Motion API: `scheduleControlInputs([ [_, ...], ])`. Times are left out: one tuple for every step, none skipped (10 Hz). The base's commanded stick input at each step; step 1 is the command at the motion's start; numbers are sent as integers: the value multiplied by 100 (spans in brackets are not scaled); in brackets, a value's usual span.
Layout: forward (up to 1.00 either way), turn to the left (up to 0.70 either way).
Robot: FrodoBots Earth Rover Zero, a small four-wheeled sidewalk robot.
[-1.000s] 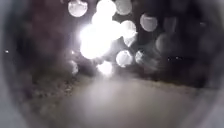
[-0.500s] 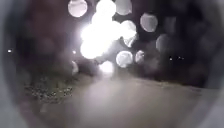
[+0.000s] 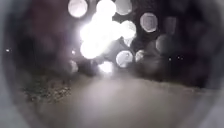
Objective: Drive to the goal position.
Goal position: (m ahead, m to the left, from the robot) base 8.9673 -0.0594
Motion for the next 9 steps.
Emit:
scheduleControlInputs([
  [70,2],
  [70,0],
  [70,0],
  [70,0],
  [70,0],
  [70,0],
  [70,0],
  [70,0],
  [70,0],
])
